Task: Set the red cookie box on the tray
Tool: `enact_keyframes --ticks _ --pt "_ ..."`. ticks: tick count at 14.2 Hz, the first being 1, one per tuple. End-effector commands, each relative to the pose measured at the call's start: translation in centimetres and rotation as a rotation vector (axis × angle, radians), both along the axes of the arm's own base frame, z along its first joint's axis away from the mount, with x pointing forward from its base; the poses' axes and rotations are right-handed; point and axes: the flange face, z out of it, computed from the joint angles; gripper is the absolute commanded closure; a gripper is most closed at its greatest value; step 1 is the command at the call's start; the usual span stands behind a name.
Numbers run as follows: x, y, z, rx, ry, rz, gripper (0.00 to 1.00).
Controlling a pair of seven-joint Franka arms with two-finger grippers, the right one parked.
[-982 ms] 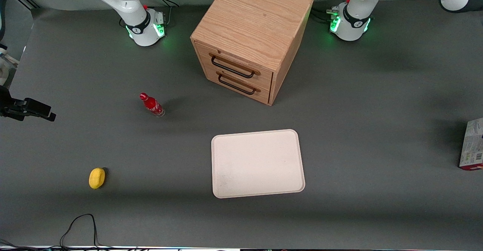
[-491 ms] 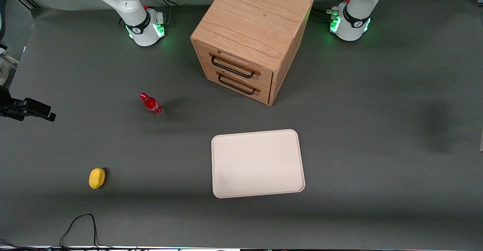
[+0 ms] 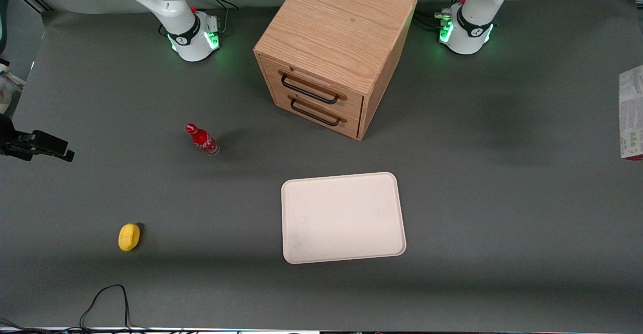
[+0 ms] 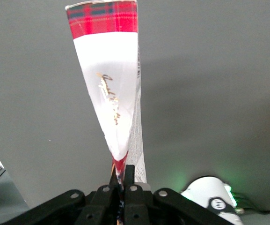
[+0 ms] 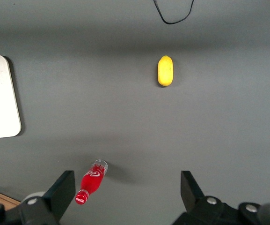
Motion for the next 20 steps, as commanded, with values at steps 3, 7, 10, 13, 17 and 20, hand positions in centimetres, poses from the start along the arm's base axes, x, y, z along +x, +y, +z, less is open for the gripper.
enact_keyframes --ticks 3,7,10,13,17,20 --pt "1.1 -9.2 0.4 0.062 -0.008 0.051 1.0" --pt "5.3 -21.3 -0.8 0.014 -0.033 0.137 1.0" --pt "10.1 -32.1 -2.8 -0.02 -0.056 0.231 1.0" --pt "13.7 -40.1 -6.4 -0.039 -0.054 0.302 1.0" --pt "16.1 -47.1 -11.7 -0.043 -0.126 0.362 1.0" --pt "17.0 -48.9 -16.7 -0.037 -0.145 0.343 1.0"
